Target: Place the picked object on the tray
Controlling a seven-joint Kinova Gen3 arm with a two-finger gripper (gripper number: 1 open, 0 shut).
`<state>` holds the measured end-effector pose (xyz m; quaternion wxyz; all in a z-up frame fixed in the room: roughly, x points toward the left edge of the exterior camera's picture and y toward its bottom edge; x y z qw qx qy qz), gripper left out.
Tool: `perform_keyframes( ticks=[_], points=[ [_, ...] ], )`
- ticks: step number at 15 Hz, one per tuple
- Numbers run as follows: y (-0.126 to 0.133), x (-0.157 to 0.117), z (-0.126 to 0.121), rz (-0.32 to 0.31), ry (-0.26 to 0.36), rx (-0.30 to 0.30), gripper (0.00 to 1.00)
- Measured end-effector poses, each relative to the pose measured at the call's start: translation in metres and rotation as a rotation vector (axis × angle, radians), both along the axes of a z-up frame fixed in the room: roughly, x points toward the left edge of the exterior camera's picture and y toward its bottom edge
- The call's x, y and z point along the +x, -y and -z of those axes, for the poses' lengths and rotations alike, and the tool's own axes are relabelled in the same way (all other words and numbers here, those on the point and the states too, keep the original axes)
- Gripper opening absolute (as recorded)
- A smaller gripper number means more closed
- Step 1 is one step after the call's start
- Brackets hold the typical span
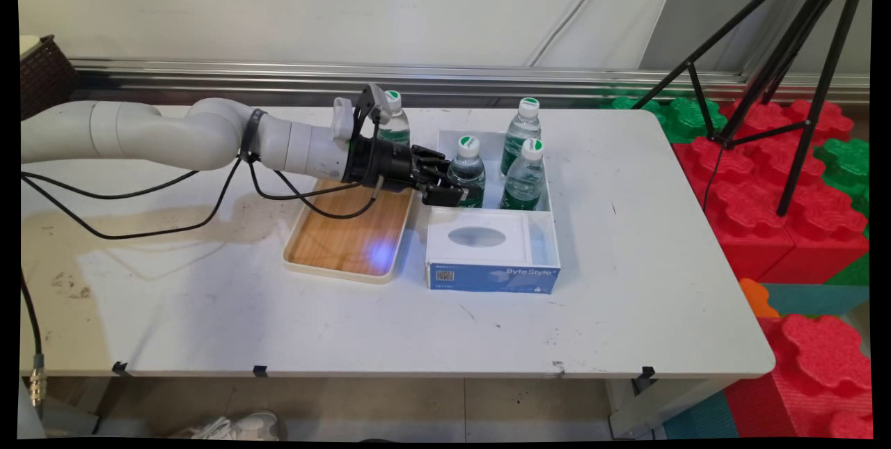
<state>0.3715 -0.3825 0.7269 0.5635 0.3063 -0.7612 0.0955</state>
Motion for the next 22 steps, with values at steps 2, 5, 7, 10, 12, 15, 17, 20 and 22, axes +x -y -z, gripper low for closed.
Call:
perform_keyframes(
  ticks=[2, 5, 7, 10, 12, 15, 17, 20, 22],
  points=[
    [0.0, 0.003, -0.002, 0.0, -0.001, -0.001, 0.0],
    [0.001, 0.011, -0.01, 0.0, -0.006, -0.014, 0.0],
    [0.003, 0.017, -0.019, 0.002, -0.014, -0.027, 0.0],
    [0.004, 0.023, -0.032, 0.005, -0.031, -0.044, 0.0],
    [0.005, 0.027, -0.045, 0.011, -0.049, -0.058, 0.0],
    [0.004, 0.035, -0.069, 0.026, -0.083, -0.073, 0.0],
    [0.0, 0.044, -0.084, 0.039, -0.1, -0.077, 0.0],
    [-0.007, 0.056, -0.097, 0.057, -0.112, -0.08, 0.0],
    [-0.013, 0.066, -0.104, 0.073, -0.116, -0.08, 0.0]
  ],
)
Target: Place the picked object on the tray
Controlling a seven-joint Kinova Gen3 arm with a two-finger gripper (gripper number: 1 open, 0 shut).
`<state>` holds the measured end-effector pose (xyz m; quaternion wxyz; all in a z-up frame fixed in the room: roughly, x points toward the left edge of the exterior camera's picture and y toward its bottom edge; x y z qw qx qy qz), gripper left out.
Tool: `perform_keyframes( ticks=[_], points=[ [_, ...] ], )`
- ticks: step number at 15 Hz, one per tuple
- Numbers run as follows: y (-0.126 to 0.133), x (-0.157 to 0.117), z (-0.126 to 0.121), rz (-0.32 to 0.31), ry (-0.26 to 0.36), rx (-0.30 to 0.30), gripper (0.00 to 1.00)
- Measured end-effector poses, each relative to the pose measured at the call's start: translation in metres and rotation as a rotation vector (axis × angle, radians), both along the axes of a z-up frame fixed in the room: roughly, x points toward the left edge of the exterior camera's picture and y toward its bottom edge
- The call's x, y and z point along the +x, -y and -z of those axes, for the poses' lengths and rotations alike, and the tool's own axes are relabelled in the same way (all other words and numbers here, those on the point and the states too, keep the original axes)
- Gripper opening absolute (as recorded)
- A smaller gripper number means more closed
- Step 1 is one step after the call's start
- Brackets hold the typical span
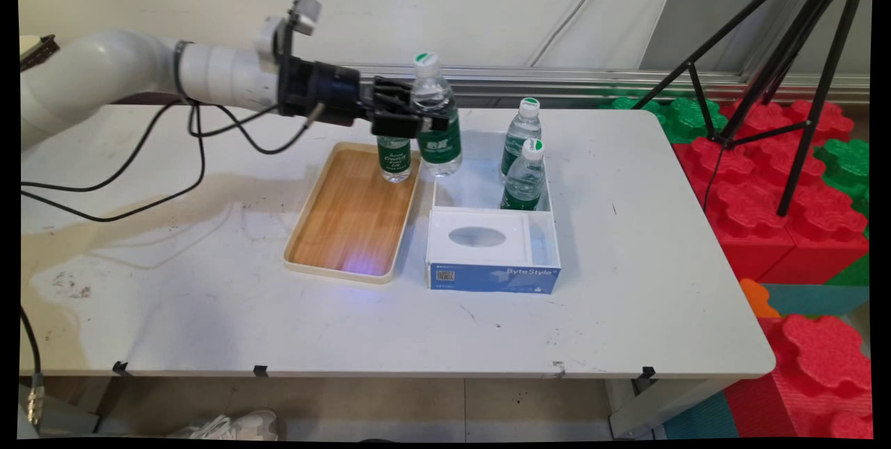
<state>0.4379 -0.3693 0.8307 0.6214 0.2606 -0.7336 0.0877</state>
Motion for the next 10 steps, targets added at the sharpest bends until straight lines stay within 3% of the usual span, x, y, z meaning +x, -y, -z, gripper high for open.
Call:
perform_keyframes(
  ticks=[5, 10],
  points=[
    [-0.017, 0.032, -0.005, 0.049, 0.011, -0.002, 0.0],
    [-0.035, 0.063, 0.008, 0.103, 0.046, 0.004, 0.0]
  ],
)
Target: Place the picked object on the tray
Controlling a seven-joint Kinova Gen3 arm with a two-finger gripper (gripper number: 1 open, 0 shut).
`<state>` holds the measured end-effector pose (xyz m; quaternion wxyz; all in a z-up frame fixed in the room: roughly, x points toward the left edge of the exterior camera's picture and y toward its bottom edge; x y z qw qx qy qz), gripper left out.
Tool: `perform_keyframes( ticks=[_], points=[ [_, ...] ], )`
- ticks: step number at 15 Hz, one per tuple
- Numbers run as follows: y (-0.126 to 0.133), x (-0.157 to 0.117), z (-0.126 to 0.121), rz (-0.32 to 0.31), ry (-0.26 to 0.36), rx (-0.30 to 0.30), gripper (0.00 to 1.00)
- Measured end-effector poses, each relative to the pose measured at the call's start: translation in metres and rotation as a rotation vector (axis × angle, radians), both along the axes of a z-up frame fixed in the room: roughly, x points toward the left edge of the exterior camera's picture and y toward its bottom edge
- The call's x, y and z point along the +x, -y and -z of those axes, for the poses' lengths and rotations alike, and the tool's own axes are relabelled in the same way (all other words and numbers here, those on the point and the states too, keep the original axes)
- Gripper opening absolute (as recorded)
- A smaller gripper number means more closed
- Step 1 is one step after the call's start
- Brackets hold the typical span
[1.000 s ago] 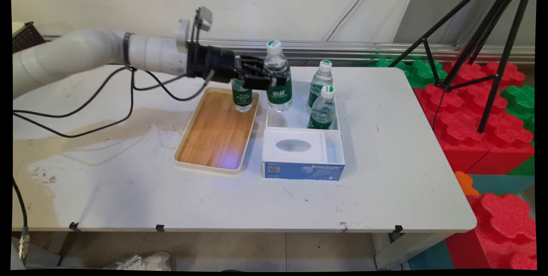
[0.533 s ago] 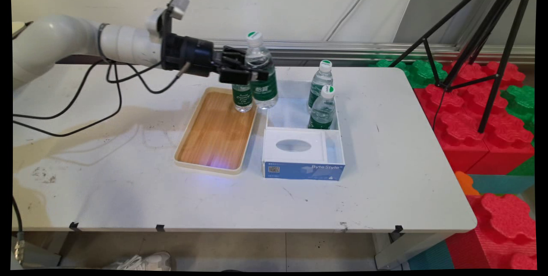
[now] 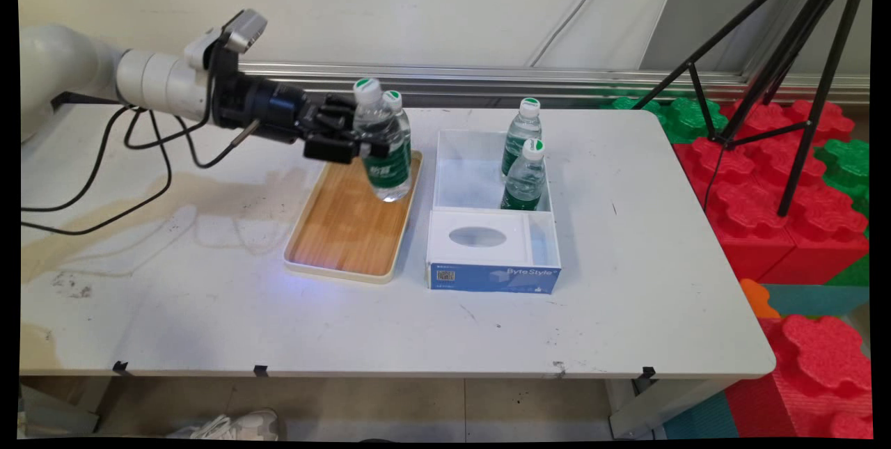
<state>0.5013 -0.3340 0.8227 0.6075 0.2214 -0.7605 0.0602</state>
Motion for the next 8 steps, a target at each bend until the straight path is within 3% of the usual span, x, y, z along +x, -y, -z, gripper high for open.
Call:
perform_keyframes(
  ticks=[8],
  points=[
    [-0.017, 0.018, 0.034, 0.046, 0.031, 0.031, 0.0]
  ],
)
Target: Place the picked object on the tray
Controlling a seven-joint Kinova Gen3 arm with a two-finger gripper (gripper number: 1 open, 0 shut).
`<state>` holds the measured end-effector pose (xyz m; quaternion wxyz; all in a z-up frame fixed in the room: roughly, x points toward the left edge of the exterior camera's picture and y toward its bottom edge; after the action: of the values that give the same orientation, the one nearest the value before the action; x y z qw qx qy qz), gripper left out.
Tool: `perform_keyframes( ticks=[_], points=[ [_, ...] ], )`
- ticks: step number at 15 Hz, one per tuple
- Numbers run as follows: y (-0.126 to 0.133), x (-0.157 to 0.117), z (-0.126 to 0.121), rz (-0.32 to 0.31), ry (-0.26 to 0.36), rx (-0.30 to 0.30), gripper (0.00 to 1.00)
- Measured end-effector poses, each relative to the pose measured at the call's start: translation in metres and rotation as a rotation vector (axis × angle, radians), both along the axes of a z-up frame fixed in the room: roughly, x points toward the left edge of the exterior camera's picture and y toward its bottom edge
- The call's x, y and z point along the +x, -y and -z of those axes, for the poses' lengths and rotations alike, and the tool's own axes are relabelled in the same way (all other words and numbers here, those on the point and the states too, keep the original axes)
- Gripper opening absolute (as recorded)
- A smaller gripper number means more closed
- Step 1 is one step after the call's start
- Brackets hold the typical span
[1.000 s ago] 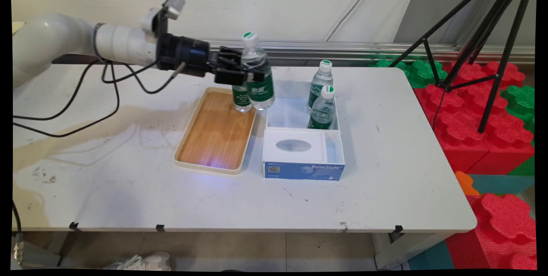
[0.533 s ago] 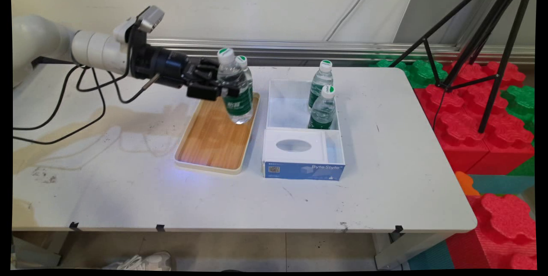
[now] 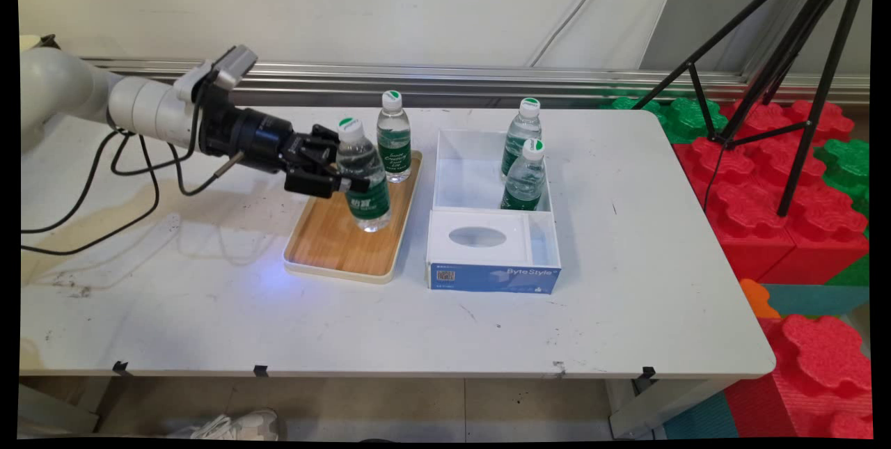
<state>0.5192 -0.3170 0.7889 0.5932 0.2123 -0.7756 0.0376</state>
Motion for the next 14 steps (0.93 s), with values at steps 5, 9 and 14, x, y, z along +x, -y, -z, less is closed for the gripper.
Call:
perform_keyframes(
  ticks=[5, 9, 14],
  points=[
    [-0.002, -0.001, 0.019, 0.007, 0.007, 0.02, 0.0],
    [-0.004, 0.003, 0.034, 0.008, 0.021, 0.035, 0.0],
    [-0.005, 0.003, 0.048, 0.007, 0.031, 0.047, 0.0]
  ],
)
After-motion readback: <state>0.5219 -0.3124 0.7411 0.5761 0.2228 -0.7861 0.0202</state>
